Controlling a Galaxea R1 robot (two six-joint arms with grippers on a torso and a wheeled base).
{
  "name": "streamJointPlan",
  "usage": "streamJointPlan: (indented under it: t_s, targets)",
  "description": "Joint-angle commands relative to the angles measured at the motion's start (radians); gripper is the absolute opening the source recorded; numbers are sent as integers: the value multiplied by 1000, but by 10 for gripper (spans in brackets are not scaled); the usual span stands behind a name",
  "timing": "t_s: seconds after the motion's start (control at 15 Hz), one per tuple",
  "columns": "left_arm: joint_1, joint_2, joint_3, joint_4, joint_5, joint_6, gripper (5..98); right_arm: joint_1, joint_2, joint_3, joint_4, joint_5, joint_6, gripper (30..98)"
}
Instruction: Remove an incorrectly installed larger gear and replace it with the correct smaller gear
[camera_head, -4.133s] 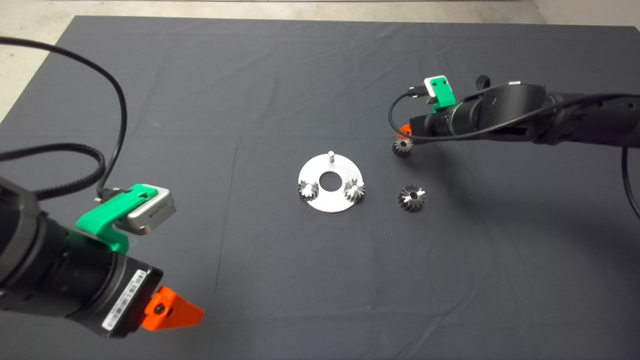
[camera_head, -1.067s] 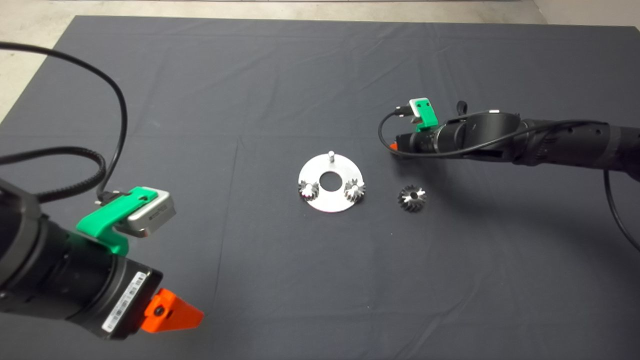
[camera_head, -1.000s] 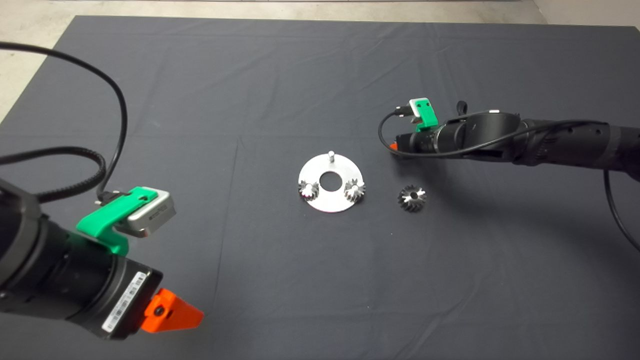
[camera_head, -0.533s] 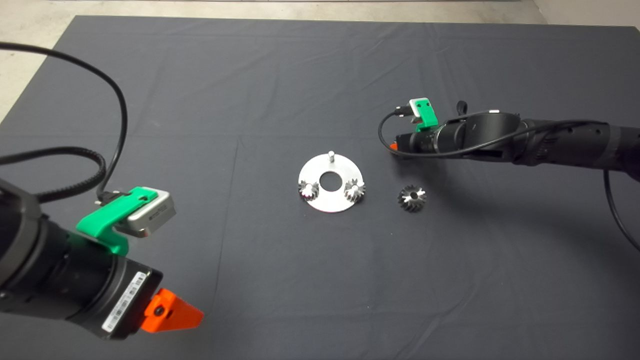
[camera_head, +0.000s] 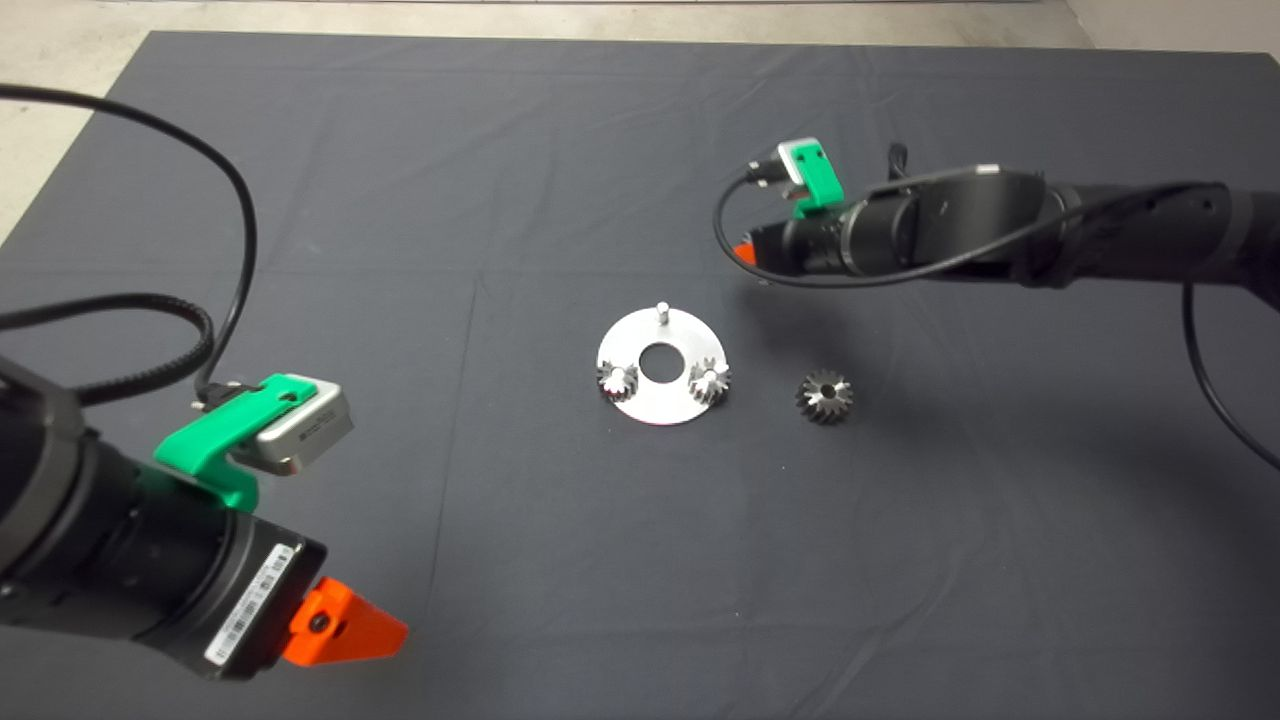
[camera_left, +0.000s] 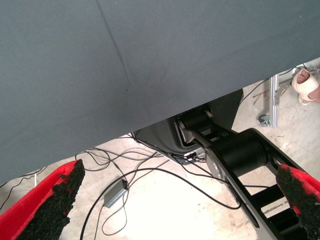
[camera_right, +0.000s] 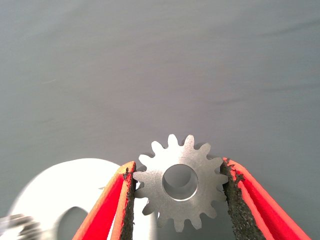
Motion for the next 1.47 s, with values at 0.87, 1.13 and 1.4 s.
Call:
streamJointPlan:
  t_s: [0.87,1.13,1.4]
  targets:
    - [-1,-3,3,-13,0,-4,981,5,259,-125,37,-152,-57,413]
    - [0,-4,3,-13,0,-4,981,-28,247,-127,48,-156,-85,413]
    - [0,-4,3,-13,0,-4,981,-36,241,-127,68,-157,-86,413]
